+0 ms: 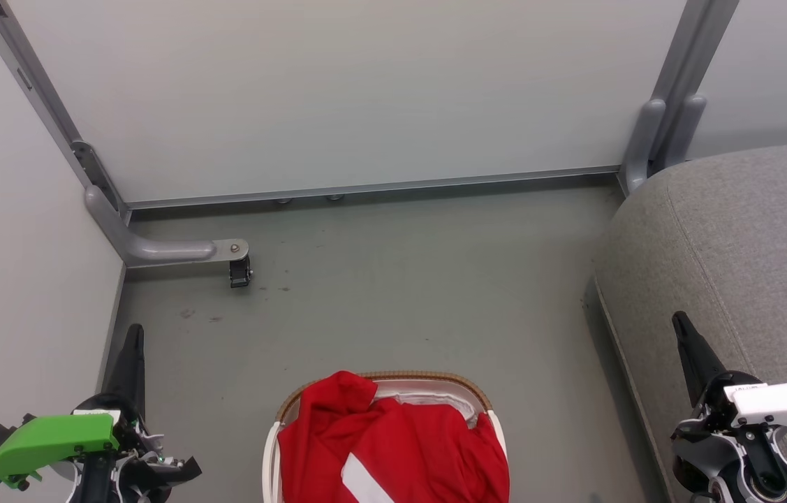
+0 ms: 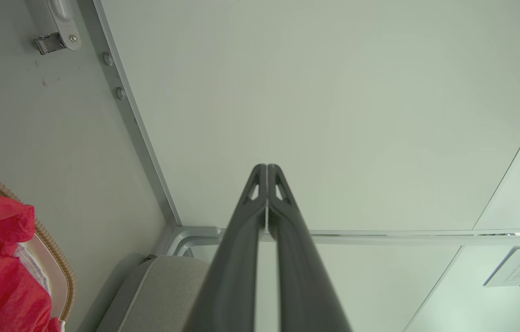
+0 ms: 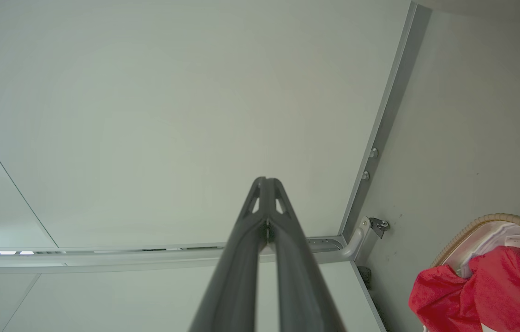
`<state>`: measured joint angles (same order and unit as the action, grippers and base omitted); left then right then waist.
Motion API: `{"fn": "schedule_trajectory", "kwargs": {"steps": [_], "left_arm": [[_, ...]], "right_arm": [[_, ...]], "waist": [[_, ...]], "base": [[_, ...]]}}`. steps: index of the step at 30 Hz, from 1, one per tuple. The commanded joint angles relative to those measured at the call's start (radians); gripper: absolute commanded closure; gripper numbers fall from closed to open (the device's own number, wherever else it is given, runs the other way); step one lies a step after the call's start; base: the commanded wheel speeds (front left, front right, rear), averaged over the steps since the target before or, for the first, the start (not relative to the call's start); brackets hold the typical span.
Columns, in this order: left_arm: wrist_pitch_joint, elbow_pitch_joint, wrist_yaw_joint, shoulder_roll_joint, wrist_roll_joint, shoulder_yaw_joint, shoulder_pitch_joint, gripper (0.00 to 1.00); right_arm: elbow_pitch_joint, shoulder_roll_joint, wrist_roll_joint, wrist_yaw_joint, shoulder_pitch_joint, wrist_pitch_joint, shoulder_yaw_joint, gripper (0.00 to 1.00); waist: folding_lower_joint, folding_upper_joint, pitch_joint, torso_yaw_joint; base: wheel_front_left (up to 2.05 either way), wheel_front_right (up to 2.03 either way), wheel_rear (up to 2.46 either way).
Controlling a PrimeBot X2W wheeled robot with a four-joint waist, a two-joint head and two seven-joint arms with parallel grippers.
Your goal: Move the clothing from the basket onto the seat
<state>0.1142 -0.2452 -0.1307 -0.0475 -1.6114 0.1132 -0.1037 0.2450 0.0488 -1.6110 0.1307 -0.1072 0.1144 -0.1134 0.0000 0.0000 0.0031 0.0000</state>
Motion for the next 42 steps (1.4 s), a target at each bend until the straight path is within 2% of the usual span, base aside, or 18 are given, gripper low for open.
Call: {"fn": "schedule_trajectory", "kwargs": {"steps": [1, 31, 32, 42], "left_arm": [[0.001, 0.001, -0.002, -0.008, -0.001, 0.002, -0.016, 1.0], [0.001, 0.001, -0.002, -0.008, -0.001, 0.002, -0.016, 1.0], [-0.001, -0.021, 0.0, 0.004, 0.0, -0.002, 0.01, 0.0], [-0.032, -0.039, 0.0, 0.004, 0.021, -0.017, 0.01, 0.0]], "right_arm": [[-0.003, 0.004, -0.002, 0.0, -0.003, 0.001, -0.001, 1.0], [-0.003, 0.004, -0.002, 0.0, -0.003, 0.001, -0.001, 1.0], [0.018, -0.006, 0.0, 0.0, 0.01, 0.0, 0.001, 0.0], [0.012, 0.002, 0.025, 0.0, 0.017, -0.024, 0.014, 0.0]], "waist": [[0.0, 0.0, 0.0, 0.0], [0.0, 0.0, 0.0, 0.0], [0.0, 0.0, 0.0, 0.0], [0.0, 0.0, 0.001, -0.001]], "base": [[0.0, 0.0, 0.0], [0.0, 0.0, 0.0], [0.0, 0.0, 0.0], [0.0, 0.0, 0.0]]}}
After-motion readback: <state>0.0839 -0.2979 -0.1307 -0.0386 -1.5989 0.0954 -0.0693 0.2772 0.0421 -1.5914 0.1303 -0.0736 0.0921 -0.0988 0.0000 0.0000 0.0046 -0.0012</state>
